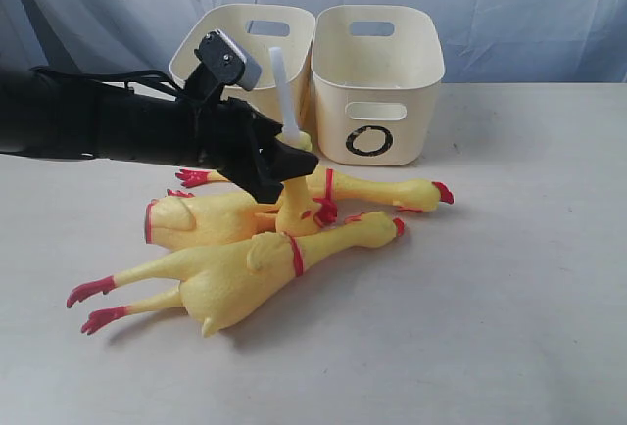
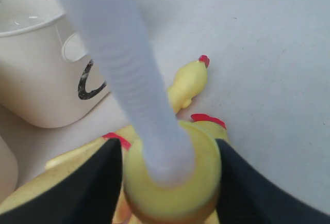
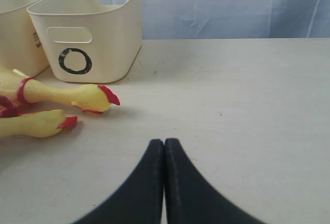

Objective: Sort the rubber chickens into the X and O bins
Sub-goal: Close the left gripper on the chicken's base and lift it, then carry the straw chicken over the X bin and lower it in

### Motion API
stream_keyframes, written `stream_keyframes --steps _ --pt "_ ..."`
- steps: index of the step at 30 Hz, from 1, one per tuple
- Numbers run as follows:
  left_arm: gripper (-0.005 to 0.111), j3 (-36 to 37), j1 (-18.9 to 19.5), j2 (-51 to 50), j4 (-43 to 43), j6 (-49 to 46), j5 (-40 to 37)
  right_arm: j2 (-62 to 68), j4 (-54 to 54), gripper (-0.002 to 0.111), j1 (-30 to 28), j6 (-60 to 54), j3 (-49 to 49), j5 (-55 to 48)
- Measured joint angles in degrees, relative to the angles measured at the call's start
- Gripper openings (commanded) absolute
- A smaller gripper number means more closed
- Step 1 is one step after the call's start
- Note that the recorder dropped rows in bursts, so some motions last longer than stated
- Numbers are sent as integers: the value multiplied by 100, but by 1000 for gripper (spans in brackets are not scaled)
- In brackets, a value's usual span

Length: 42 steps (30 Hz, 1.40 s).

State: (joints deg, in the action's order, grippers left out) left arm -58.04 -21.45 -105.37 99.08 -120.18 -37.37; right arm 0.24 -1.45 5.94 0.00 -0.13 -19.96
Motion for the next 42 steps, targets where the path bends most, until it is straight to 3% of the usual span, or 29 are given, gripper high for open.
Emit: stream_keyframes --steps 11,24,42 --pt "0 0 0 0 0 0 -209 0 0 -1 0 0 0 0" --pt "0 0 -9 25 -209 0 -550 0 0 -1 0 0 0 0" --pt "0 0 -9 1240 -310 0 -352 0 0 -1 0 0 0 0"
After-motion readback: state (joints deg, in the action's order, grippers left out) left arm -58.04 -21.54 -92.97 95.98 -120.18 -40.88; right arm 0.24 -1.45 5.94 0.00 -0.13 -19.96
